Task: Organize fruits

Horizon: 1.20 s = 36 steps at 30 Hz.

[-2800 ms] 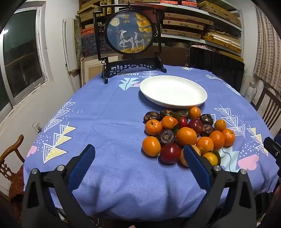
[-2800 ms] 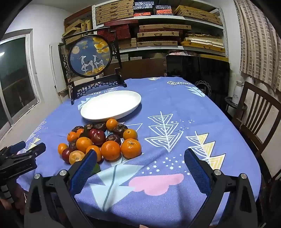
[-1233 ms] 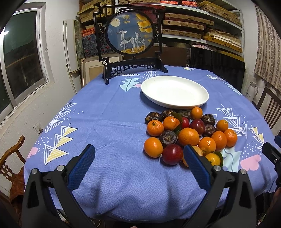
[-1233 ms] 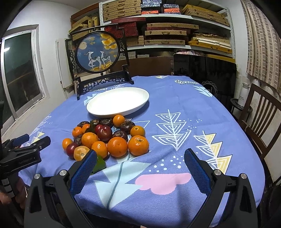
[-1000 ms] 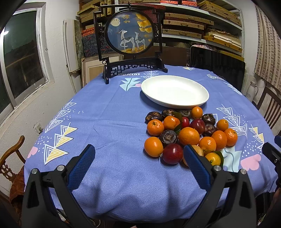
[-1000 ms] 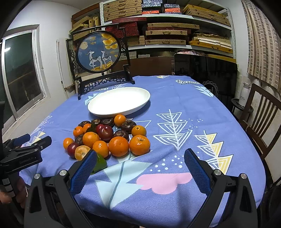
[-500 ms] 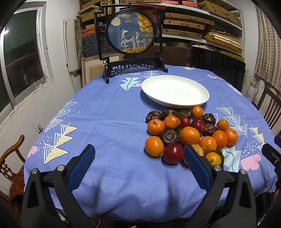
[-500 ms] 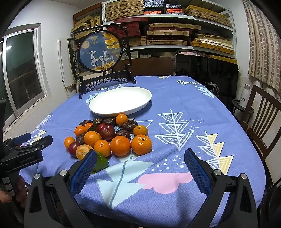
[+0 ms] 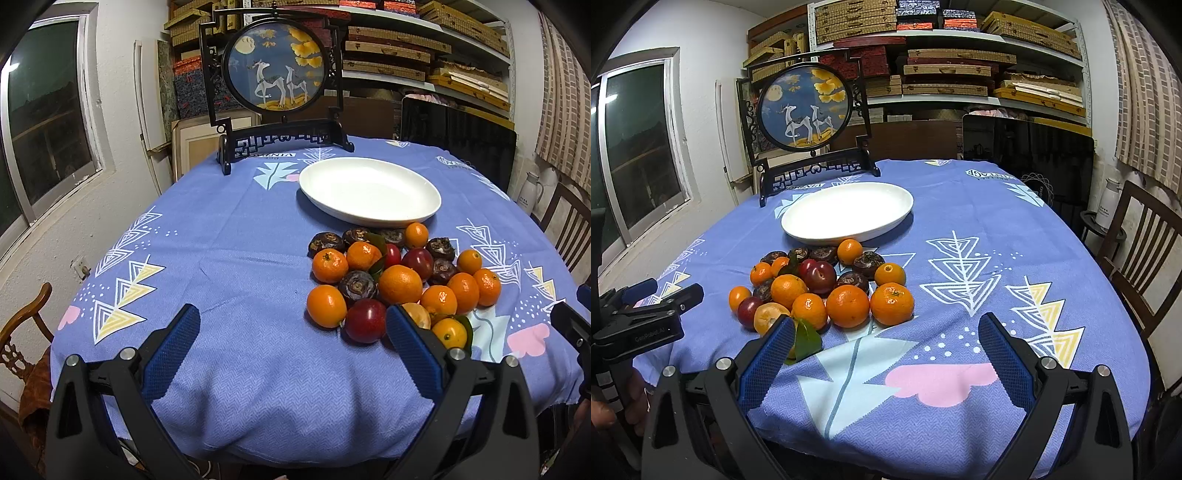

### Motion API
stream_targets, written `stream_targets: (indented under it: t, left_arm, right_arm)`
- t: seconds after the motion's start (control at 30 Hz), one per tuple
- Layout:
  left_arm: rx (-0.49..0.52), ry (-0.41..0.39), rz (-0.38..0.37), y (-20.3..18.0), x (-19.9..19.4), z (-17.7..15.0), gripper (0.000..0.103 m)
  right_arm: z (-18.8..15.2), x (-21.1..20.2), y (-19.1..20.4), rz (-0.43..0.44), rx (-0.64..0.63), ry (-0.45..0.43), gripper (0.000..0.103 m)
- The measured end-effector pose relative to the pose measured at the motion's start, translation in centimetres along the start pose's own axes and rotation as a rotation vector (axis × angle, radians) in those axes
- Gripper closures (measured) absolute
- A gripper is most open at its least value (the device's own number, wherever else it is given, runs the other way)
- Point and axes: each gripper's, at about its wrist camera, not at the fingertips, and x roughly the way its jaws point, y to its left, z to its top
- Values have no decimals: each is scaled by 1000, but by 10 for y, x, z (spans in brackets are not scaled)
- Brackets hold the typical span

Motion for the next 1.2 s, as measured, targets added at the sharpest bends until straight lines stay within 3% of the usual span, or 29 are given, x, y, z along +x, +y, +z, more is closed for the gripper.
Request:
stream_targets:
  t: [0.47, 0.53, 0.87, 1.0, 1.2]
  left_arm:
    - [16, 7, 2, 1, 2, -2, 5]
    - [30, 24, -28, 2, 5, -4, 5]
    - [284, 80, -115, -1, 49, -14, 5]
    - [267, 155, -170, 16, 75, -14, 19]
    - [268, 160, -192, 13, 91, -14, 20]
  right_arm:
    - [-1, 1, 1, 2, 0, 4, 3]
    - [0, 1, 1, 2, 0, 3, 3]
    - [-2, 9, -5, -1, 6, 24, 3]
    - [-2, 13, -9, -10, 10, 32, 3]
    - [-3, 29, -12, -8, 25, 77, 3]
